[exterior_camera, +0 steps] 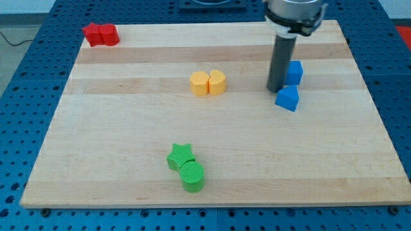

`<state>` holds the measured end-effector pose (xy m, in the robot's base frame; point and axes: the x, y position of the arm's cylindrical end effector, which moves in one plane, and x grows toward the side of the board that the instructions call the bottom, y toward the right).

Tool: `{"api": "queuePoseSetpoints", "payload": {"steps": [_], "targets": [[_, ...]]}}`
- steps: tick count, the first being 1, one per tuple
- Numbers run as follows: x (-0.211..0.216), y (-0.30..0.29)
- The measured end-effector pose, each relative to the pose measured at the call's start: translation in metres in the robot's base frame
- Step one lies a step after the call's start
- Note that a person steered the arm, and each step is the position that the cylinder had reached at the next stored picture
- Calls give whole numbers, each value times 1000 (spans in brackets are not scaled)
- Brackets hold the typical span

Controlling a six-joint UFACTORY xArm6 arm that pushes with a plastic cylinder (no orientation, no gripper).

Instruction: Place the blue cube above the yellow hexagon

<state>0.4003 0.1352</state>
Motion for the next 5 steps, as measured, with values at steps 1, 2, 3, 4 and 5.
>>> {"api": "queuePoseSetpoints", "payload": {"steps": [1,2,3,4,5], "targets": [[0,58],[-20,81],[-42,29],[-42,-67],[-44,-117]]}}
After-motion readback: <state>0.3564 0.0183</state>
